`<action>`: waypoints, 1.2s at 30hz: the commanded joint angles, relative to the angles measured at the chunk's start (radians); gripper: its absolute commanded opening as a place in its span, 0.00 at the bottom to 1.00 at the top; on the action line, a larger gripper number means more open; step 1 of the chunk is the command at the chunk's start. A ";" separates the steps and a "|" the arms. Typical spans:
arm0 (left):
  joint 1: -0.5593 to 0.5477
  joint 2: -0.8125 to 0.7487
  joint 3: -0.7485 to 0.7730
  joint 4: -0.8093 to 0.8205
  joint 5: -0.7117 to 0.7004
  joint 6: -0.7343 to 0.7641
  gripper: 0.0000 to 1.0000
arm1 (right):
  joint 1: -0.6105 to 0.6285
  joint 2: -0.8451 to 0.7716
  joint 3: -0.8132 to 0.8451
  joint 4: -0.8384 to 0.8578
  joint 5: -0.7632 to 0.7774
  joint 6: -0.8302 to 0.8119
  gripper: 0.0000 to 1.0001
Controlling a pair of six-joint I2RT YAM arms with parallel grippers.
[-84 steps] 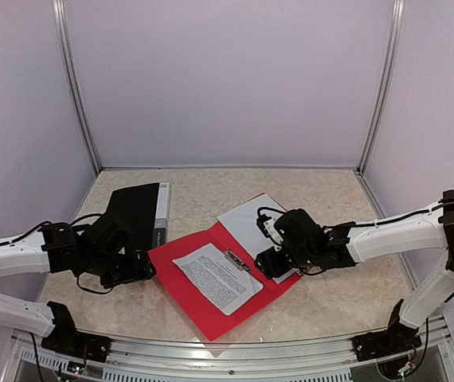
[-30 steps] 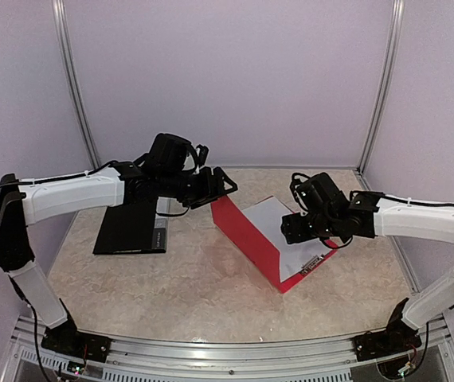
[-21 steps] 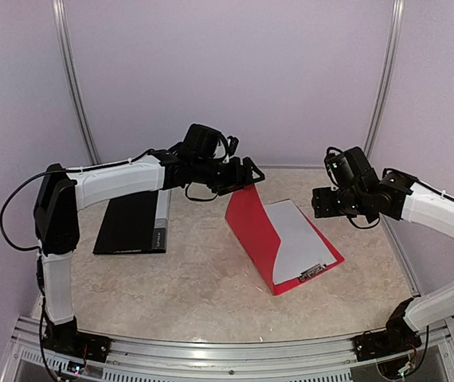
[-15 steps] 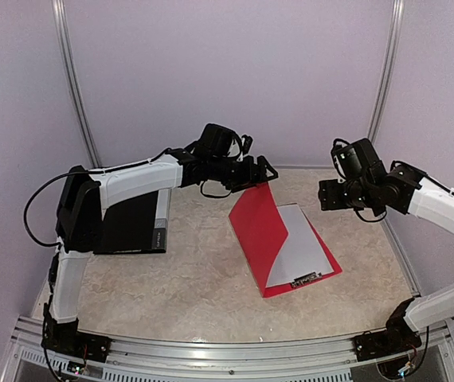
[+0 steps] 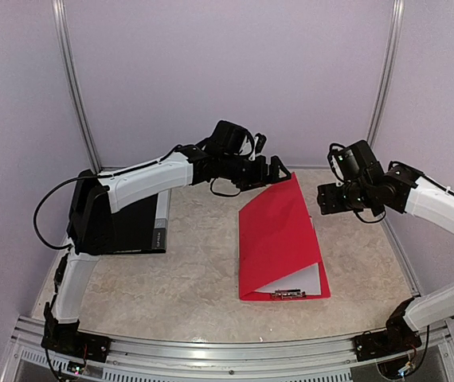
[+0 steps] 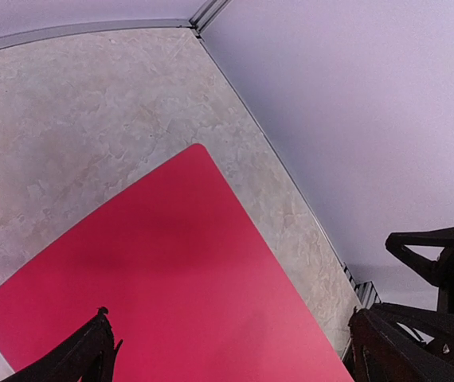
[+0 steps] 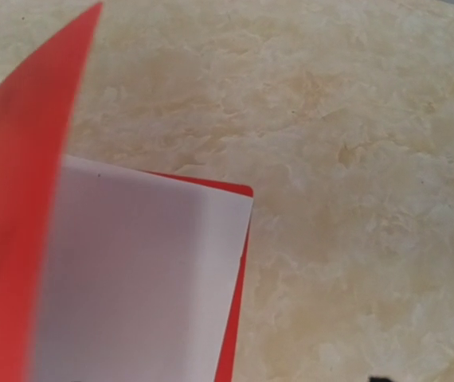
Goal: Put the files into the folder
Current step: Close the folder with files at the center of the board, then move the folder with files to the center of the board.
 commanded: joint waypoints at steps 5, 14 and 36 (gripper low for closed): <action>-0.010 -0.051 -0.071 -0.036 -0.031 0.072 0.99 | -0.013 -0.021 -0.090 0.036 -0.074 0.020 0.75; 0.001 -0.277 -0.498 0.034 -0.190 0.123 0.99 | -0.023 0.025 -0.333 0.237 -0.198 0.090 0.74; -0.006 -0.686 -0.987 0.035 -0.487 0.071 0.99 | -0.089 0.307 -0.563 0.736 -0.472 0.234 0.66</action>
